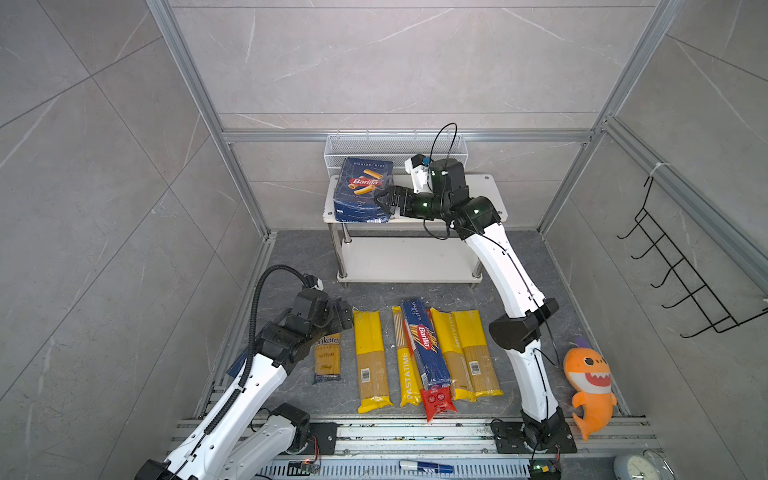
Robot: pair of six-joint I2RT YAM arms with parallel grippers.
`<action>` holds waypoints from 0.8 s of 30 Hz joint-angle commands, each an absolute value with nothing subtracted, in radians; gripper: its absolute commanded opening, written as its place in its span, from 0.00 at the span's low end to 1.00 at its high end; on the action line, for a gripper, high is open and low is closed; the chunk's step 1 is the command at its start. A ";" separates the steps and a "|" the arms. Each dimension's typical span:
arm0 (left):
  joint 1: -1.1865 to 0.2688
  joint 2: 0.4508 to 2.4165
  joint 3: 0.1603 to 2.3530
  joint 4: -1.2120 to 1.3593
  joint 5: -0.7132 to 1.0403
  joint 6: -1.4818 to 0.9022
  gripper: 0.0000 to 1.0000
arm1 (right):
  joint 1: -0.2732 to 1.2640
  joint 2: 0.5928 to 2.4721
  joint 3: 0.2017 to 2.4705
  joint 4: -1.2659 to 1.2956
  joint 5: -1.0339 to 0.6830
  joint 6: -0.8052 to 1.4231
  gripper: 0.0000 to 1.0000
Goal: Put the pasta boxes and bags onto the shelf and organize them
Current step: 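Withdraw the right arm from the shelf back toward the floor packages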
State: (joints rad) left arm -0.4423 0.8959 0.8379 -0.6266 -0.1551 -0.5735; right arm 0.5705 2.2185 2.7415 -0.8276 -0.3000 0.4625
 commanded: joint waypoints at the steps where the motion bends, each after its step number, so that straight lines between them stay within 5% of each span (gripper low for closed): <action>1: -0.436 0.877 0.834 -0.602 -0.161 -0.560 1.00 | 0.576 2.036 2.611 -0.863 -0.228 0.380 1.00; 15: -0.436 0.907 0.777 -0.549 -0.111 -0.599 1.00 | 0.714 1.323 1.290 -0.643 0.001 0.469 1.00; 24: -0.436 0.865 0.684 -0.533 -0.113 -0.647 1.00 | 0.853 1.257 0.977 -0.564 0.119 0.559 1.00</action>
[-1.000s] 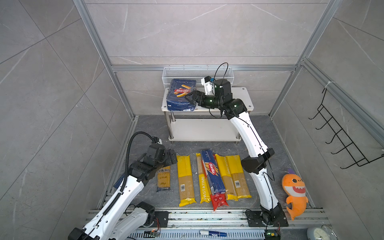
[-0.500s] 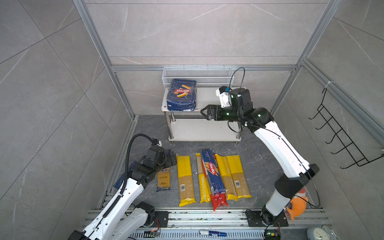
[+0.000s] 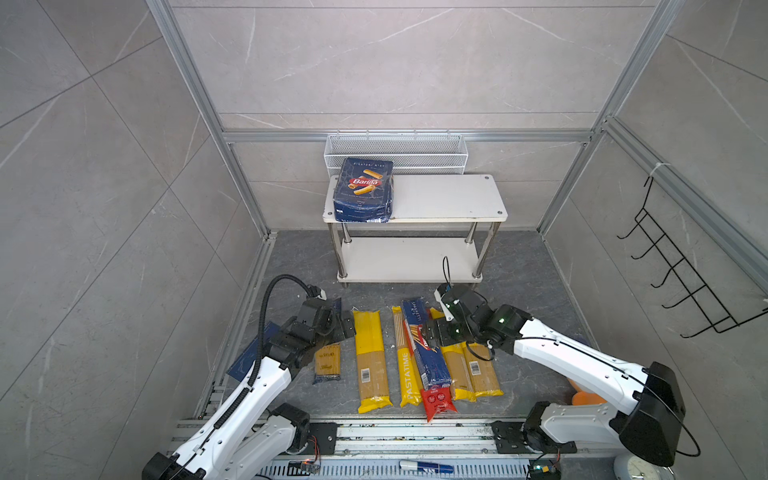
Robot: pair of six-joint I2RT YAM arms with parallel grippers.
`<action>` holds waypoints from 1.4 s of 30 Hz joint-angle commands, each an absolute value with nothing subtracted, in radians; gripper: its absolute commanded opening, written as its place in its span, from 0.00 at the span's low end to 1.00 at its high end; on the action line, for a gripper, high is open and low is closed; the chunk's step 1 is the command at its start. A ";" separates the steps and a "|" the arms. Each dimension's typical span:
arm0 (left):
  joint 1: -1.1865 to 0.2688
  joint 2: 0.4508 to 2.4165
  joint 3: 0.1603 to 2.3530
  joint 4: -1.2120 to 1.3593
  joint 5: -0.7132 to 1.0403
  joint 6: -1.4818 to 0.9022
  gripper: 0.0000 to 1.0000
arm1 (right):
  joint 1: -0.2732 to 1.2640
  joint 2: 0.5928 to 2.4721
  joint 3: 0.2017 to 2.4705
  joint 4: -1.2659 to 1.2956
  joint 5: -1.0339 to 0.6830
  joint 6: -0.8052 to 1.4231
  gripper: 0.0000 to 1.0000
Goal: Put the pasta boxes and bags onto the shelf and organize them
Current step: 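Withdraw the right arm from the shelf back toward the floor packages, then grasp the blue Barilla Spaghetti box with the right gripper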
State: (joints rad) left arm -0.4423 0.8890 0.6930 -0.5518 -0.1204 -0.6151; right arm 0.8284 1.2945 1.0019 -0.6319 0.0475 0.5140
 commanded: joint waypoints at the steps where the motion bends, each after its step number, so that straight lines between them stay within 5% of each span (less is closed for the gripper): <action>1: -0.436 0.862 0.674 -0.532 -0.105 -0.654 1.00 | 0.865 1.261 0.959 -0.557 0.127 0.563 1.00; 9: -0.478 0.836 0.626 -0.488 0.072 -0.686 1.00 | 0.928 1.340 0.886 -0.471 0.124 0.598 0.99; 23: -0.666 0.830 0.734 -0.581 -0.108 -0.691 1.00 | 0.959 1.511 0.884 -0.405 0.127 0.649 0.92; 28: -0.667 0.834 0.776 -0.589 -0.149 -0.756 1.00 | 0.957 1.524 0.881 -0.407 0.128 0.662 0.84; 34: -0.666 0.797 0.683 -0.367 0.054 -0.710 1.00 | 0.959 1.530 0.882 -0.408 0.120 0.675 0.65; 42: -0.665 0.891 0.799 -0.576 0.010 -0.616 1.00 | 0.958 1.447 0.868 -0.389 0.050 0.701 0.49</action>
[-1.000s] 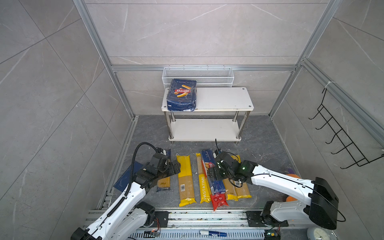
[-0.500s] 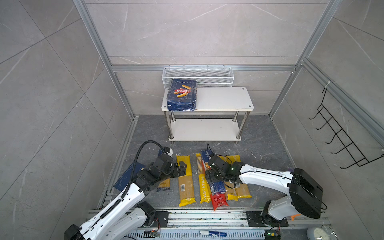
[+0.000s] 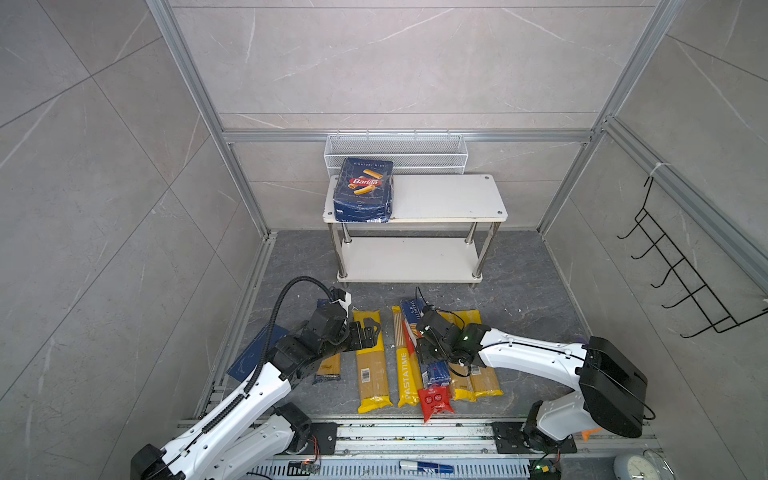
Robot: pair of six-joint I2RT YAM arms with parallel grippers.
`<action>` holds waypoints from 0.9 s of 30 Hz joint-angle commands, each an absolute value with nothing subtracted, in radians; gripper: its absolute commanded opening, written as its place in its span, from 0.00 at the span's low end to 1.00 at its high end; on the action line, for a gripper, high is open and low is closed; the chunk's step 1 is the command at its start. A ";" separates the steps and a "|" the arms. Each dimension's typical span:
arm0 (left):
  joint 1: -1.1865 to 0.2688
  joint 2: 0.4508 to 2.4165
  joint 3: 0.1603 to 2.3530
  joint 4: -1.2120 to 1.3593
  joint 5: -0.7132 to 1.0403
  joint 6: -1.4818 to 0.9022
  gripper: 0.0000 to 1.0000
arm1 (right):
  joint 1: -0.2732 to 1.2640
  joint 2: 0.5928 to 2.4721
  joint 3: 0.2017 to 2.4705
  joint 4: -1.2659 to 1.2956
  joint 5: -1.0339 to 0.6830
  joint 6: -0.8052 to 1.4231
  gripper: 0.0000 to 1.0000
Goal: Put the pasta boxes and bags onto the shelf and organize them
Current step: 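Grasp the blue Barilla Spaghetti box with the right gripper, then lift the spaghetti box with the right gripper toward the shelf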
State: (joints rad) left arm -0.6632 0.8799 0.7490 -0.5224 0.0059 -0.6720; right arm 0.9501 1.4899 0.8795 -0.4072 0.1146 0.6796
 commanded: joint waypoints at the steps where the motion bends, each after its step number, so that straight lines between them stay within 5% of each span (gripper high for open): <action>1: -0.665 0.890 0.800 -0.579 0.003 -0.617 1.00 | 0.958 1.431 0.871 -0.391 0.051 0.706 0.48; 27: -0.665 0.872 0.849 -0.662 -0.081 -0.617 1.00 | 0.959 1.044 1.054 -0.661 0.112 0.697 0.42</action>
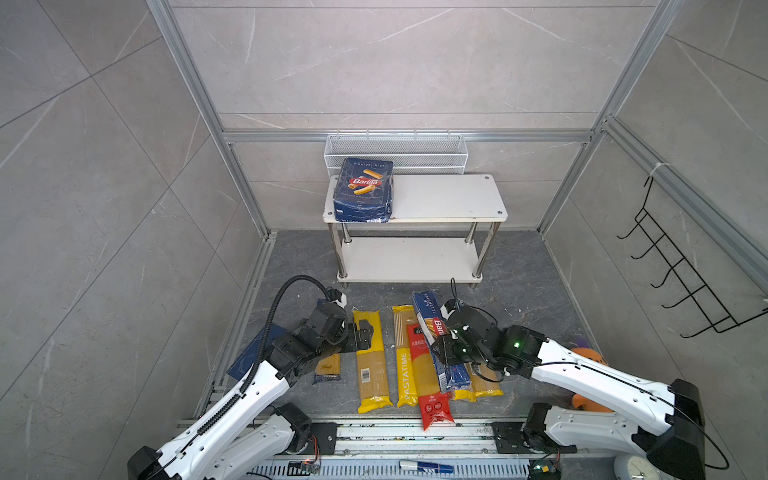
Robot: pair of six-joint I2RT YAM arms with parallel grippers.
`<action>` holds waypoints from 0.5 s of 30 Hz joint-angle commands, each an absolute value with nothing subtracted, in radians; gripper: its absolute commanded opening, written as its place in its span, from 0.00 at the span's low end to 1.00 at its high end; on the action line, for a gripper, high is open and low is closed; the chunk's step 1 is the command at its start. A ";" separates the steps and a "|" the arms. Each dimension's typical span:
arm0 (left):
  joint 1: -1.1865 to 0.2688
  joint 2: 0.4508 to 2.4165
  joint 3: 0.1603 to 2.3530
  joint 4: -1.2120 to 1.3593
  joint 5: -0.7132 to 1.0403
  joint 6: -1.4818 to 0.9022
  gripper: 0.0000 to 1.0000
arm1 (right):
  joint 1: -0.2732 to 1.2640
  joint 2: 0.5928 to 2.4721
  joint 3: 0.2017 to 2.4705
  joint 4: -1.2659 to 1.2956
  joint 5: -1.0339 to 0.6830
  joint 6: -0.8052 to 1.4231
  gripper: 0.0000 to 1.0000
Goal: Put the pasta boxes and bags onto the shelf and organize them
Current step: 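Lift the spaghetti box with the right gripper toward the shelf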
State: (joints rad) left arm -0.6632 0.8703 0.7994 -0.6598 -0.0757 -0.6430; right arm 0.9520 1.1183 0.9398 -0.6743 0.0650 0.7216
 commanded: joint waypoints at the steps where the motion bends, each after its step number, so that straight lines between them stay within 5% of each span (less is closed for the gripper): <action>1: -0.666 0.875 0.851 -0.660 -0.080 -0.615 1.00 | 0.958 1.037 1.079 -0.679 0.122 0.687 0.42; 15: -0.665 1.017 0.973 -0.651 -0.040 -0.565 1.00 | 0.958 1.177 1.565 -0.863 0.314 0.497 0.43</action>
State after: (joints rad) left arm -0.6632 1.0111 0.9264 -0.6659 -0.0666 -0.6003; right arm 0.9520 1.1393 1.4532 -0.9104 0.2161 0.5816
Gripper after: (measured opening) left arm 0.999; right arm 0.432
